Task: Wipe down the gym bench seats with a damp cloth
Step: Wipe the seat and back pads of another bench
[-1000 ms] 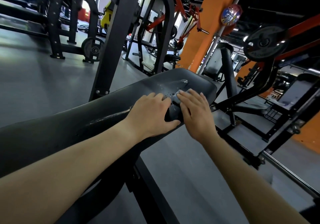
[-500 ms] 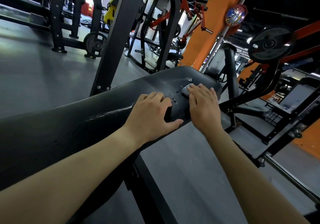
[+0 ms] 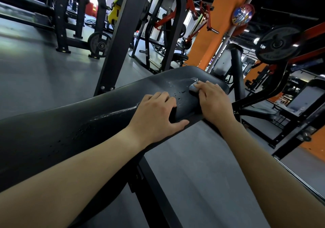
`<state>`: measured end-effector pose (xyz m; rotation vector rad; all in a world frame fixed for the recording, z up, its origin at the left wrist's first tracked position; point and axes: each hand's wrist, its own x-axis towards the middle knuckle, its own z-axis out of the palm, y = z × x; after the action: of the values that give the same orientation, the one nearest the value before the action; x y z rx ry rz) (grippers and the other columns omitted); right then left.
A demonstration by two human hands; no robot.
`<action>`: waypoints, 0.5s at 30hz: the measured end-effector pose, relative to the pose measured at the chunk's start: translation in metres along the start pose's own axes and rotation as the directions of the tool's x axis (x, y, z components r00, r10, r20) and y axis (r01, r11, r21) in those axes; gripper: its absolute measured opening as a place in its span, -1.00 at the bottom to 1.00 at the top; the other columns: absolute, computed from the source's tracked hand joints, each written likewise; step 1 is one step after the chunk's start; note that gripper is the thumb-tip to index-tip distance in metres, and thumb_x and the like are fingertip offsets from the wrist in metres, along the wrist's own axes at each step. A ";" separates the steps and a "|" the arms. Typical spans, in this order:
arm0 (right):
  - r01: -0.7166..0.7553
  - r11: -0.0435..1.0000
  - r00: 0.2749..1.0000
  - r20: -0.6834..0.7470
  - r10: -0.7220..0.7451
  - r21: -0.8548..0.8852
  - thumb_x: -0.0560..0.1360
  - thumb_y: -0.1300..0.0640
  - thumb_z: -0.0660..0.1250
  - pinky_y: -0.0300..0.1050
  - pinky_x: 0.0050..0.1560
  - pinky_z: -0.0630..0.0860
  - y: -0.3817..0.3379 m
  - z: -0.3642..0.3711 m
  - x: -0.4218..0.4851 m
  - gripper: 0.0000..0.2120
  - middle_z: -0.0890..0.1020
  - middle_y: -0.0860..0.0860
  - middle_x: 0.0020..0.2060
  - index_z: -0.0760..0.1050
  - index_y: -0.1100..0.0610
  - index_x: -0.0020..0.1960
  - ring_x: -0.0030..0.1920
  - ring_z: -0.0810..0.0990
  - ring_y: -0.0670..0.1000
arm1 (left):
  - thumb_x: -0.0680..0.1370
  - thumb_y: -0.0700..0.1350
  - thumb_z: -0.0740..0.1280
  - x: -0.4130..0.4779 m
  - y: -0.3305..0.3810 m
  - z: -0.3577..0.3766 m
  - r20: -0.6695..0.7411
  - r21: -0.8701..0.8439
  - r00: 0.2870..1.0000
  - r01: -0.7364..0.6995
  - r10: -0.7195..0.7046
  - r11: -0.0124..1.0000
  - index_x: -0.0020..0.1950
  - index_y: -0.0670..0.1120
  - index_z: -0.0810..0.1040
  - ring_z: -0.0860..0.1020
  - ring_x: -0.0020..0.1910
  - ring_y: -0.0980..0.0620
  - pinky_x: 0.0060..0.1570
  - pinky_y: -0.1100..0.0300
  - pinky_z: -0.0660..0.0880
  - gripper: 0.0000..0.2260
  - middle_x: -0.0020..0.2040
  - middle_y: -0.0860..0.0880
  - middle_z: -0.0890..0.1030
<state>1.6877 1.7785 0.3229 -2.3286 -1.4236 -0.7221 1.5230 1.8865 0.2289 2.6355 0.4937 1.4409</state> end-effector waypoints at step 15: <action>0.241 0.966 0.941 0.265 -0.210 -0.090 0.72 0.04 0.01 -0.01 0.60 0.10 -0.004 -0.001 -0.002 -0.57 0.32 -0.13 0.56 0.31 -0.07 0.57 0.58 0.21 -0.08 | 0.49 0.43 0.25 0.000 -0.003 -0.002 0.013 -0.091 1.000 0.014 -0.012 0.996 0.07 -0.01 0.56 0.50 0.02 0.05 0.13 0.02 0.48 -0.48 0.00 0.05 0.54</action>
<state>1.6833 1.7784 0.3222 -2.4467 -1.8306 -0.6003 1.5209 1.8887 0.2288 2.5643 0.4322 1.4071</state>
